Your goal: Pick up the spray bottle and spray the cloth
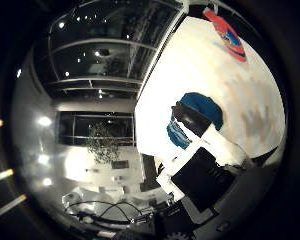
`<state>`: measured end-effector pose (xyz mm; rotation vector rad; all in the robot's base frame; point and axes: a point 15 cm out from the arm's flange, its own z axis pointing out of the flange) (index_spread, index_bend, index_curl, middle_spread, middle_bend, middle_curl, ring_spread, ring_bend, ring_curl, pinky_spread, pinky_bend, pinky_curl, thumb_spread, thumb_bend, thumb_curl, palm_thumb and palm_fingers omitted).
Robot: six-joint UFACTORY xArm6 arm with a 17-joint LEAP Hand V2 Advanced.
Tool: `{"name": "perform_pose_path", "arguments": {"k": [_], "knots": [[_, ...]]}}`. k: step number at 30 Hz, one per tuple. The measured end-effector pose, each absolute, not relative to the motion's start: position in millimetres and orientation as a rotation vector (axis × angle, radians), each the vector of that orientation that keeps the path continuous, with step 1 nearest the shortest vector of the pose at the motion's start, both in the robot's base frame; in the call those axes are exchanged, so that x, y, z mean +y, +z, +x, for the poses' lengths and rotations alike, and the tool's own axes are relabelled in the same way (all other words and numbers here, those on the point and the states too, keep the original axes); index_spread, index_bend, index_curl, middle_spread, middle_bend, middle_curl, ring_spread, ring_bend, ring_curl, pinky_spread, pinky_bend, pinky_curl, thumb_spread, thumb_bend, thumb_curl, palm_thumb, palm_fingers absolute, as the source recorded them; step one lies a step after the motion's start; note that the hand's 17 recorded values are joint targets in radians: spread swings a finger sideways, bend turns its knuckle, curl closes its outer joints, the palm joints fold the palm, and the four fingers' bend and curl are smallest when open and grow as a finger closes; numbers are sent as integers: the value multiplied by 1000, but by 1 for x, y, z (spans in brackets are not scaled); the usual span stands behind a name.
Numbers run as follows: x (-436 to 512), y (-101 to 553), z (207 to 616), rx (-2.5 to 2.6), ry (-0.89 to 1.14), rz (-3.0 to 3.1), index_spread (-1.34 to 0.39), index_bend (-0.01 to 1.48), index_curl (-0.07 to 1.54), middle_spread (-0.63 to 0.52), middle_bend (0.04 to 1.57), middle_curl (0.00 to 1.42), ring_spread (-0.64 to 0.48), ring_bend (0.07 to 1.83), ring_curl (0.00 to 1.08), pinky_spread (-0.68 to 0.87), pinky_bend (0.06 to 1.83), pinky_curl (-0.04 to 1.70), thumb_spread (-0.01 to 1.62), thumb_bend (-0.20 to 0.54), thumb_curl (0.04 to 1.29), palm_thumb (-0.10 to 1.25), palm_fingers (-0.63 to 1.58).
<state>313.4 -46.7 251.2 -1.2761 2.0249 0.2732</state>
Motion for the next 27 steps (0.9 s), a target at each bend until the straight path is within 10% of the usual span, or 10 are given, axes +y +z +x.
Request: {"name": "perform_pose_path", "arguments": {"k": [27], "knots": [[-125,174,273,1970,312,-964,-136,149,255,172,275,378,200,520,295,415,611,276,1078,-21,327,564,72]]}}
